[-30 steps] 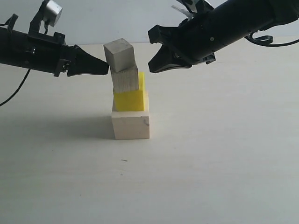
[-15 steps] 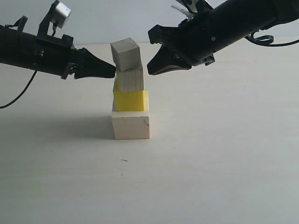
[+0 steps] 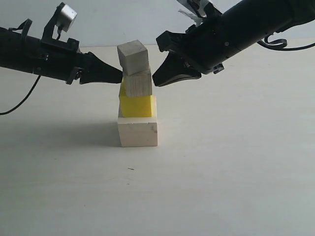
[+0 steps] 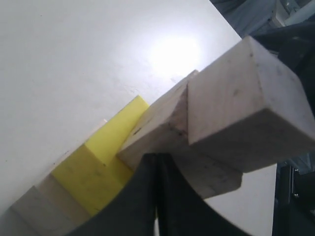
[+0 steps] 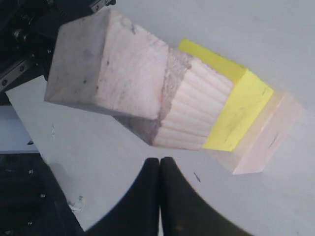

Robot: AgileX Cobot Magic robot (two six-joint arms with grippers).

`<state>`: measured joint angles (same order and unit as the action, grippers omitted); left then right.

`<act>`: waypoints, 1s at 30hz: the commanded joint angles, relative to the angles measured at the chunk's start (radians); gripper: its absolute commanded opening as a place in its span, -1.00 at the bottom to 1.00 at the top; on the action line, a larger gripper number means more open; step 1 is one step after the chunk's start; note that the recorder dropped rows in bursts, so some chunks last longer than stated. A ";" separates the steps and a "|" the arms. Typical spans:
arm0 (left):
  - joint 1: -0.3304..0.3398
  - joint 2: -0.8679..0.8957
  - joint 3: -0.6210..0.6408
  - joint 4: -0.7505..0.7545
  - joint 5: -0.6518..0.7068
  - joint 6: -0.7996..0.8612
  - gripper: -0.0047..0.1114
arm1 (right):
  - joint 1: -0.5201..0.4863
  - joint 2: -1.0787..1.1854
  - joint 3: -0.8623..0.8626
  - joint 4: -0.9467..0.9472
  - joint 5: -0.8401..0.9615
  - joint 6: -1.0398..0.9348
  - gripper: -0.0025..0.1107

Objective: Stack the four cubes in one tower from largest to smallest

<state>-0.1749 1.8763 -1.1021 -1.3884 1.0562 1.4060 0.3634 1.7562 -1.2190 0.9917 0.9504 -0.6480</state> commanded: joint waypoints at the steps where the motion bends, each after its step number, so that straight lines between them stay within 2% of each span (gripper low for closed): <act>1: -0.004 -0.003 -0.006 -0.013 -0.001 0.000 -0.92 | -0.003 -0.010 -0.004 0.045 0.036 -0.044 -0.96; 11: -0.004 -0.003 -0.006 -0.013 0.007 -0.002 -0.92 | -0.003 -0.010 -0.004 0.089 0.070 -0.078 -0.96; 24: -0.004 -0.009 -0.006 -0.001 0.011 -0.012 -0.92 | -0.003 -0.010 -0.004 -0.053 -0.089 0.030 -0.96; 30: -0.004 -0.009 -0.006 -0.001 0.011 -0.012 -0.92 | -0.003 0.000 -0.004 -0.050 -0.115 0.030 -0.96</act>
<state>-0.1749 1.8763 -1.1021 -1.3821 1.0562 1.3970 0.3634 1.7562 -1.2190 0.9438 0.8483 -0.6172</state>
